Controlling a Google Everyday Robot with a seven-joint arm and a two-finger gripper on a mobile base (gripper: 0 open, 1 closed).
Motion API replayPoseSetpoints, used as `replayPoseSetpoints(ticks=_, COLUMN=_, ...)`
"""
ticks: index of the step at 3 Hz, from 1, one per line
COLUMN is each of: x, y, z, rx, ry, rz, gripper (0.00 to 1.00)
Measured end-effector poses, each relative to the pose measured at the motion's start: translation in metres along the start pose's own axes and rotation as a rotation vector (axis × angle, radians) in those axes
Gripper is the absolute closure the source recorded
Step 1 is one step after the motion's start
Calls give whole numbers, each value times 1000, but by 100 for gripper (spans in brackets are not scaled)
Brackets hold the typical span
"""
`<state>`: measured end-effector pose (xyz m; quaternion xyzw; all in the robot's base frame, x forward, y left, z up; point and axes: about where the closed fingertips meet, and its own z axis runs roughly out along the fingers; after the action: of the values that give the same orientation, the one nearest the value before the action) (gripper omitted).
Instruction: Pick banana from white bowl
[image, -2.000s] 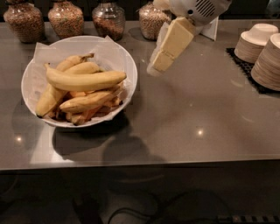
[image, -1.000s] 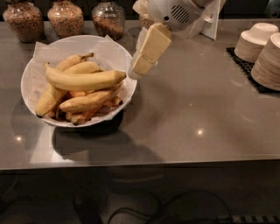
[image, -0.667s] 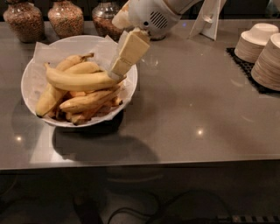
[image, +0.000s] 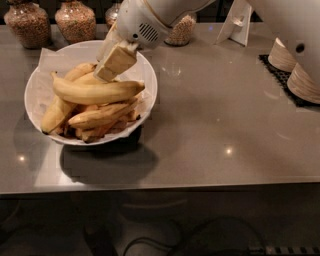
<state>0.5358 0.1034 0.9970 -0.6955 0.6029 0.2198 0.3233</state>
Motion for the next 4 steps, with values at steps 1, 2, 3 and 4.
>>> replayPoseSetpoints(ticks=1, x=-6, y=4, z=16, rx=-45, ry=-13, rz=16, gripper=55)
replayPoseSetpoints(ticks=2, x=-13, y=14, z=22, rx=-93, ry=-19, rz=39, gripper=51)
replayPoseSetpoints(ticks=3, x=-23, y=20, z=12, rx=-111, ry=-22, rz=49, gripper=49)
replayPoseSetpoints(ticks=4, x=-23, y=28, z=9, rx=-122, ry=-16, rz=77, gripper=49)
